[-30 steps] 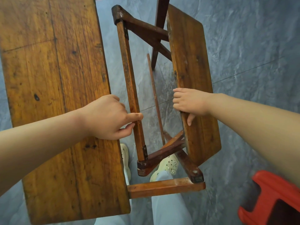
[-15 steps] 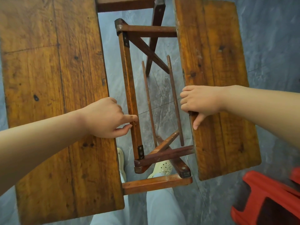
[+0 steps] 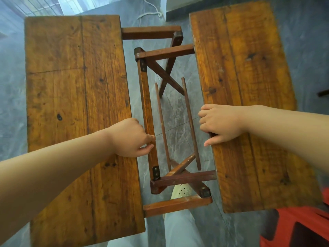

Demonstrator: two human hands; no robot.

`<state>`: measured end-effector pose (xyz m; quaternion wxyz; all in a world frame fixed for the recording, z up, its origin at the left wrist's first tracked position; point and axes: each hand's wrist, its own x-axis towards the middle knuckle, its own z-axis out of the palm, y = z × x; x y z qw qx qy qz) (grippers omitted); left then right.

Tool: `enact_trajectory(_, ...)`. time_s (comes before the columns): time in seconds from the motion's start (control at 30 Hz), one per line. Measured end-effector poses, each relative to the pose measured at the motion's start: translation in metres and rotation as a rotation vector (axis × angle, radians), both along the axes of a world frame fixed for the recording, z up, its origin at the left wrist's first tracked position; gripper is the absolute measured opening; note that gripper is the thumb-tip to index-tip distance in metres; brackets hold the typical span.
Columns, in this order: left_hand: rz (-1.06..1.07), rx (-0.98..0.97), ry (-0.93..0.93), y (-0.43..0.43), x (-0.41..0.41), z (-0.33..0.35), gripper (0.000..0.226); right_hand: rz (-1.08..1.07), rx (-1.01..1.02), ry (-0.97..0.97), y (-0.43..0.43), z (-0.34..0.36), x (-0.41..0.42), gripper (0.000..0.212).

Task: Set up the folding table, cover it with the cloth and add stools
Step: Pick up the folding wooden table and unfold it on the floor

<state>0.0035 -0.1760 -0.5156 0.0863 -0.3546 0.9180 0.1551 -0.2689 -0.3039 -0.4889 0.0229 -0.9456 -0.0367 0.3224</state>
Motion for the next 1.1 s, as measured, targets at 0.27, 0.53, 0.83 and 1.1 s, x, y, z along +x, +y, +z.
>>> enact_trajectory(0.27,-0.014,-0.069,0.047,-0.007,-0.012,0.007,0.063,-0.018,-0.008,-0.040,0.002,0.006,-0.001,0.063)
enact_trajectory(0.53,-0.071,-0.073,0.093,-0.018,-0.034,0.000,0.074,-0.023,0.030,-0.065,0.006,0.006,0.000,0.078)
enact_trajectory(0.83,-0.104,-0.107,0.187,-0.028,-0.056,-0.012,0.071,0.022,0.100,-0.237,0.011,-0.005,-0.002,0.069)
enact_trajectory(1.1,-0.161,-0.104,0.226,-0.035,-0.066,-0.025,0.073,-0.001,0.135,-0.316,0.019,-0.028,-0.002,0.073)
